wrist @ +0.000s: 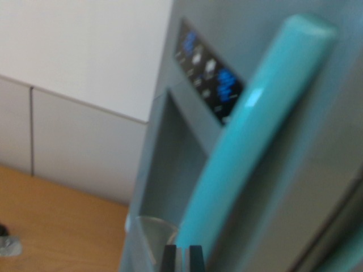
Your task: Close fridge door
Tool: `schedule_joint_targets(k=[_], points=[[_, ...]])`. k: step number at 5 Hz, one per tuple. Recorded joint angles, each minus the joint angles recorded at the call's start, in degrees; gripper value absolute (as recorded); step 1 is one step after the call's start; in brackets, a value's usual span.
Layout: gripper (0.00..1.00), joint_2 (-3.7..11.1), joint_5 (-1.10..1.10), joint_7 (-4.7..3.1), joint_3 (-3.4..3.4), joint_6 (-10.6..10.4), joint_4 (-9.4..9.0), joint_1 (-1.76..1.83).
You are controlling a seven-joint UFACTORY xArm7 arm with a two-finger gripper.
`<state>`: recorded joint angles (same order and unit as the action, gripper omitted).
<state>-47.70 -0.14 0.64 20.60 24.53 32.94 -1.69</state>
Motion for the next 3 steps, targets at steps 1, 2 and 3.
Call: schedule_joint_targets(k=[1,2,3], points=[[1.00,0.00,0.00,0.00,0.00,0.00,0.00,0.00],[1.00,3.58,0.00,0.00,0.24,-0.03,1.92,0.00],[1.00,3.58,0.00,0.00,0.24,-0.03,1.92,0.00]])
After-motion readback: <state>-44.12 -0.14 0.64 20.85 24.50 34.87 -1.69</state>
